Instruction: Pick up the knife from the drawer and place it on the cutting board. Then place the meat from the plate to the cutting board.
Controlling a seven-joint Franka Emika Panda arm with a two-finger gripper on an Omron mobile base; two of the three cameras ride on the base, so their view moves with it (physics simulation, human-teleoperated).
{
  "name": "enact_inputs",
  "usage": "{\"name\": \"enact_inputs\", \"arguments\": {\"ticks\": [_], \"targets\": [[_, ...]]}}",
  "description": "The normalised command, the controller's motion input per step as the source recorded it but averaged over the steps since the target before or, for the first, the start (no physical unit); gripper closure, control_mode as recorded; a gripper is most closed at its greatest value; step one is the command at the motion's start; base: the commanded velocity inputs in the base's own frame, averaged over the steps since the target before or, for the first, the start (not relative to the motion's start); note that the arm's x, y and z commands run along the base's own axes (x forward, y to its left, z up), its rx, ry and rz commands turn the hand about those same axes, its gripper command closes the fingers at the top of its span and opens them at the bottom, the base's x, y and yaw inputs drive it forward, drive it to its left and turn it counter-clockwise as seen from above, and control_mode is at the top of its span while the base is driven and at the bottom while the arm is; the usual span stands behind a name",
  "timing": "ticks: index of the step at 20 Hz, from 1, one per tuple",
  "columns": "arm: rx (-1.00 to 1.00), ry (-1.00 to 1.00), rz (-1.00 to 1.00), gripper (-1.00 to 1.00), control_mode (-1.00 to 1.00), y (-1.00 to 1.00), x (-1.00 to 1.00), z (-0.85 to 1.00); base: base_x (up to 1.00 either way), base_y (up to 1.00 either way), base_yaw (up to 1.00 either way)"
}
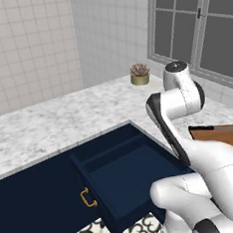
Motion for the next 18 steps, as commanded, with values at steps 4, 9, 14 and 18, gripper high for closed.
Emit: {"name": "enact_inputs", "arguments": {"ticks": [4, 9, 14, 18], "targets": [[0.17, -0.44, -0.09, -1.0, -1.0, 0.08, -0.33, 0.13, 0.0, 0.0, 0.0], [0.13, -0.06, -0.01, -1.0, -1.0, 0.0, -0.71, 0.37, 0.0, 0.0, 0.0], [0.01, 0.0, 0.0, -1.0, -1.0, 0.06, -0.65, 0.48, 0.0, 0.0, 0.0], [0.0, 0.0, 0.0, -1.0, -1.0, 0.15, -0.32, 0.38, 0.0, 0.0, 0.0]]}}
